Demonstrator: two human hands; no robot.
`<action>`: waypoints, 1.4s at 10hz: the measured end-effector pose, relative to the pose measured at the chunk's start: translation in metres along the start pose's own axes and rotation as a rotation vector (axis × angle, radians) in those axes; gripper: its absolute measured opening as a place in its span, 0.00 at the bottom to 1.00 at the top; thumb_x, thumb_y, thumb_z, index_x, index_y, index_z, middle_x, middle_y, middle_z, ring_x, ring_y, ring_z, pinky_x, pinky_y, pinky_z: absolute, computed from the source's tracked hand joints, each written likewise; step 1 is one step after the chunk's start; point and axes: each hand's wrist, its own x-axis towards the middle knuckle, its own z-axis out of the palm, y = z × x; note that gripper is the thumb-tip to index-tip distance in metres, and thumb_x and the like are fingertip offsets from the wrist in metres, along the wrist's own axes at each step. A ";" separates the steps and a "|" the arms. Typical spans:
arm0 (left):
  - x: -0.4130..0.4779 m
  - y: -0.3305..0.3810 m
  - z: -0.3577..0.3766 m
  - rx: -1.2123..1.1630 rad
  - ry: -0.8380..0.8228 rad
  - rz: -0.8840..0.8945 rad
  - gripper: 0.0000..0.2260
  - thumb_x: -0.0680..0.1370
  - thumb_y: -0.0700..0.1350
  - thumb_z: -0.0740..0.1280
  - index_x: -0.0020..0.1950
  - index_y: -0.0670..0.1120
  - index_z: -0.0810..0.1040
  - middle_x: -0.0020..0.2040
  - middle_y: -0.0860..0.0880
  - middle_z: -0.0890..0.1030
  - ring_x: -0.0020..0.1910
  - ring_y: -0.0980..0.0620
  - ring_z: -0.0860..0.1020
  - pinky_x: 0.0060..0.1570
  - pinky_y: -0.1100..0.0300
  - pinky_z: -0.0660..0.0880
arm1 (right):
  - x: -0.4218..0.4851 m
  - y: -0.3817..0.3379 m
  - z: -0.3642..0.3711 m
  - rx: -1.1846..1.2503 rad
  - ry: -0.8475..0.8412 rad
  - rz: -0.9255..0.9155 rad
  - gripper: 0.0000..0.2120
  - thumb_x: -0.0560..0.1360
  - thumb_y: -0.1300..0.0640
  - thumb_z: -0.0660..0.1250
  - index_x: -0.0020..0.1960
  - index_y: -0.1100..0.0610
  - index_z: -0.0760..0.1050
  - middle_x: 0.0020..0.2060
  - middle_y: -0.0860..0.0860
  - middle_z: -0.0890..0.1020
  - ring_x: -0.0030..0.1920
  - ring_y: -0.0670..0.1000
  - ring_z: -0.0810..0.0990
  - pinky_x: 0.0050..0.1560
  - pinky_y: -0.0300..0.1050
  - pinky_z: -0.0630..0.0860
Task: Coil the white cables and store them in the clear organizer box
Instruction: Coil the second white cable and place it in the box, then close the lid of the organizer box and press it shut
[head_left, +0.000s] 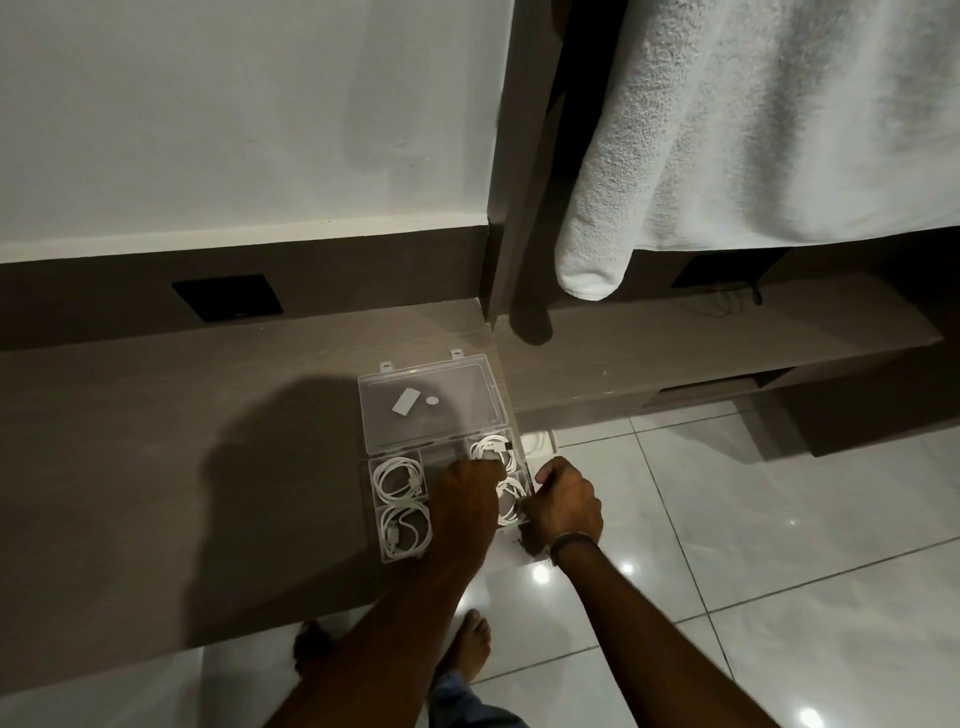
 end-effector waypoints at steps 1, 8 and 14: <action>0.002 -0.003 -0.005 -0.120 0.037 -0.105 0.11 0.74 0.36 0.66 0.46 0.52 0.80 0.46 0.52 0.82 0.43 0.53 0.81 0.40 0.57 0.79 | 0.005 -0.002 0.003 0.053 -0.043 0.072 0.16 0.63 0.53 0.82 0.44 0.50 0.77 0.41 0.49 0.84 0.44 0.56 0.83 0.44 0.45 0.79; 0.010 -0.064 -0.033 -0.457 0.253 -0.292 0.07 0.74 0.50 0.70 0.51 0.53 0.81 0.48 0.52 0.83 0.45 0.53 0.81 0.45 0.56 0.80 | 0.028 -0.034 0.007 0.261 -0.031 -0.050 0.09 0.68 0.53 0.80 0.42 0.54 0.82 0.34 0.41 0.83 0.36 0.42 0.81 0.40 0.39 0.73; 0.064 -0.151 -0.092 -1.116 -0.186 -0.895 0.13 0.81 0.47 0.58 0.41 0.47 0.77 0.36 0.49 0.77 0.32 0.54 0.72 0.34 0.60 0.74 | 0.100 -0.116 0.007 0.369 -0.404 0.104 0.08 0.81 0.65 0.62 0.44 0.61 0.75 0.51 0.65 0.80 0.39 0.56 0.80 0.52 0.53 0.79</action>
